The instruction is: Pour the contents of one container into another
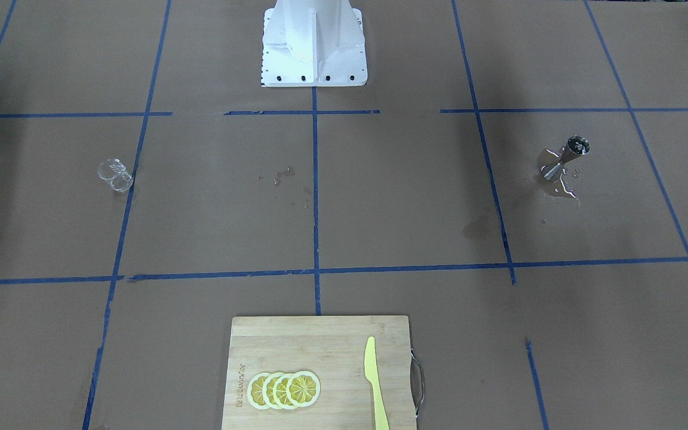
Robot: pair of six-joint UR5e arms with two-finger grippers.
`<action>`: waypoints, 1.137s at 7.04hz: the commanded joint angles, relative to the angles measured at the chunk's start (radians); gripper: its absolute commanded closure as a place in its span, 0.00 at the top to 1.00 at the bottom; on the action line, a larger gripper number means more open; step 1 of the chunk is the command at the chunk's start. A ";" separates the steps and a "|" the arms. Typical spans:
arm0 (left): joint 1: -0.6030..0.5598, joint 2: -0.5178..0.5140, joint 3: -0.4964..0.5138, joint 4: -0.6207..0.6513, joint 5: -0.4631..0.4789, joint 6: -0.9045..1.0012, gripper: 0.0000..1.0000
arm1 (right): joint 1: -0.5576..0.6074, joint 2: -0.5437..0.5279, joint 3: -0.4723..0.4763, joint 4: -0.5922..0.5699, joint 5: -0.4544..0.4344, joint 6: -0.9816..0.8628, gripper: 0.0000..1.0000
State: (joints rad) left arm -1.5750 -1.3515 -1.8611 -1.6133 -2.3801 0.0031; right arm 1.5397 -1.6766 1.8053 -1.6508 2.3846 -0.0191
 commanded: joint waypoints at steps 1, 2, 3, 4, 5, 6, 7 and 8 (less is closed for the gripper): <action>-0.011 0.060 -0.029 0.009 0.007 0.020 1.00 | 0.005 -0.021 -0.009 -0.001 -0.007 0.002 1.00; -0.005 0.061 -0.027 0.006 0.009 0.020 1.00 | 0.005 -0.023 -0.011 -0.001 -0.004 0.010 1.00; -0.008 0.061 -0.045 -0.019 0.009 0.015 1.00 | 0.005 -0.018 -0.033 0.000 -0.004 0.008 1.00; -0.008 0.061 -0.041 -0.034 0.009 0.015 1.00 | 0.005 -0.015 -0.032 0.023 0.001 0.008 1.00; -0.007 0.052 -0.043 -0.033 0.010 0.017 1.00 | 0.005 -0.011 -0.037 0.034 0.004 0.008 1.00; -0.003 0.035 -0.029 -0.030 0.010 0.020 1.00 | 0.005 -0.009 -0.037 0.033 0.011 0.007 1.00; 0.001 0.034 -0.030 -0.028 0.010 0.020 1.00 | 0.005 -0.009 -0.034 0.031 0.011 0.007 1.00; 0.001 0.038 -0.021 -0.025 0.010 0.020 1.00 | 0.005 -0.011 -0.028 0.029 0.011 0.008 1.00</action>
State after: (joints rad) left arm -1.5760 -1.3136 -1.8905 -1.6415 -2.3701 0.0225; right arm 1.5447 -1.6868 1.7722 -1.6202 2.3949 -0.0118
